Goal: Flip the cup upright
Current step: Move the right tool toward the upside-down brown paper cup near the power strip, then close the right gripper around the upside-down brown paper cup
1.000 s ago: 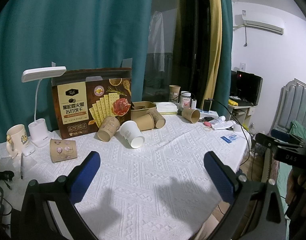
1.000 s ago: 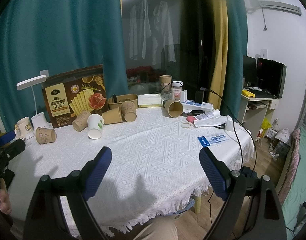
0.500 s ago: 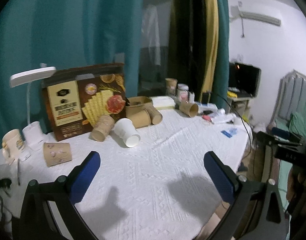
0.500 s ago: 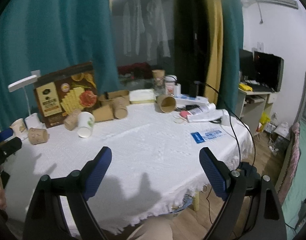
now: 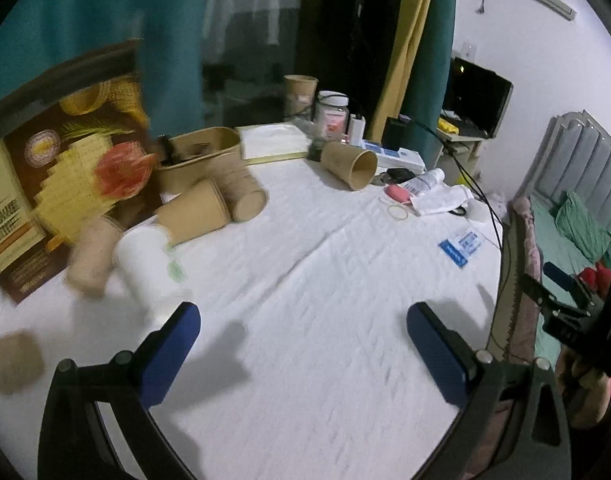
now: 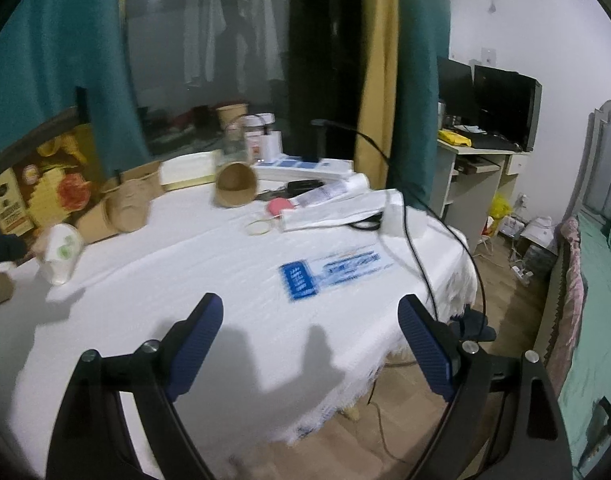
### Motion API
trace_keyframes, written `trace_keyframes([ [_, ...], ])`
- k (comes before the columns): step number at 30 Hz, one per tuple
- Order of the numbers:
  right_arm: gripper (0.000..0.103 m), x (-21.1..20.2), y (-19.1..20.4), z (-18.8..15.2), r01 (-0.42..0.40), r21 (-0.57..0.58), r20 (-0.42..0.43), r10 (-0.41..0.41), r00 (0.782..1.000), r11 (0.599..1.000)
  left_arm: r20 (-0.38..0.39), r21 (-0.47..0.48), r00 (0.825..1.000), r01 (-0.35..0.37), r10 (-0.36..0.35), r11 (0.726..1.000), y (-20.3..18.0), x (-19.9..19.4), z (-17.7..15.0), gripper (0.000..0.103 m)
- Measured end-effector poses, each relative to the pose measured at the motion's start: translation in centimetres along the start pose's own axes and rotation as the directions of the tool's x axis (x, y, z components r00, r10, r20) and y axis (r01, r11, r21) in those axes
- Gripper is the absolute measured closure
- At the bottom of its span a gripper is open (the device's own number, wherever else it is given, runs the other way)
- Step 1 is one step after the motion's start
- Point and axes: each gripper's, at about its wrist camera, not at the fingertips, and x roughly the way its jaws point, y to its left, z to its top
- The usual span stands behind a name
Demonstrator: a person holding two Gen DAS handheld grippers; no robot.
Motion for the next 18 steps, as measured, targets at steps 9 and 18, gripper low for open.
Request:
trace_keyframes([
  [9,0.015,8.7,-4.4,4.6,0.042,0.062,-0.003,-0.042,0.999,0.997,-0.076,-0.095,0.993,0.086,-0.093,0.992,-2.2,11.8,9.4,0.000],
  [18,0.015,12.6,-5.8,6.2,0.078,0.089,-0.002,-0.078,0.997,0.993,-0.113,-0.230,0.979,0.141,-0.170,0.963,-3.9,21.8,16.1,0.003],
])
